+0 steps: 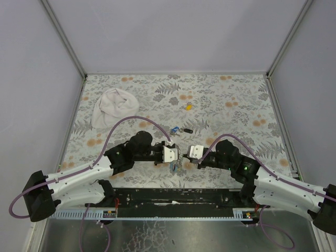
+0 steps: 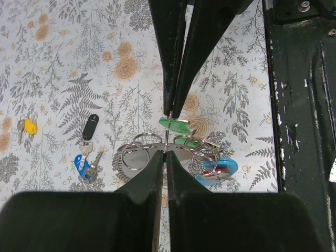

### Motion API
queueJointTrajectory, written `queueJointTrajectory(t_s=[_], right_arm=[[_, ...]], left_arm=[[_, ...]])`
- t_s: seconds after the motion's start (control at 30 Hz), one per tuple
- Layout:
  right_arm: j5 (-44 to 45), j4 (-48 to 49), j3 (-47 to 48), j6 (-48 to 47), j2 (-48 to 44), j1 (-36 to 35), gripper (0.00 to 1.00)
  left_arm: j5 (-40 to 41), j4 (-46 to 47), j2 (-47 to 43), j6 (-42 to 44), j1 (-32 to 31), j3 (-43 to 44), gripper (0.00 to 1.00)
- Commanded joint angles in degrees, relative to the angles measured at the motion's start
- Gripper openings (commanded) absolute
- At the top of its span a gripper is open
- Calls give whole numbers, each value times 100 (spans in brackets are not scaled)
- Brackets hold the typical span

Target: Put the keys on the keyring

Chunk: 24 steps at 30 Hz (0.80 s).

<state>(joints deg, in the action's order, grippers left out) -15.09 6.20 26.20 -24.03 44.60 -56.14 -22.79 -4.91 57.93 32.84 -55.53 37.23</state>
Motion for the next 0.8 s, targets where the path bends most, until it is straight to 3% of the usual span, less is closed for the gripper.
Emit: queueJointTrajectory(t_s=[0.0, 0.77], right_arm=[[-247, 101, 307, -49, 13, -58, 0], [-134, 224, 250, -23, -86, -62, 0]], left_arm=[[-63, 488, 42, 3, -30, -23, 0], [-116, 467, 146, 3, -31, 12, 0]])
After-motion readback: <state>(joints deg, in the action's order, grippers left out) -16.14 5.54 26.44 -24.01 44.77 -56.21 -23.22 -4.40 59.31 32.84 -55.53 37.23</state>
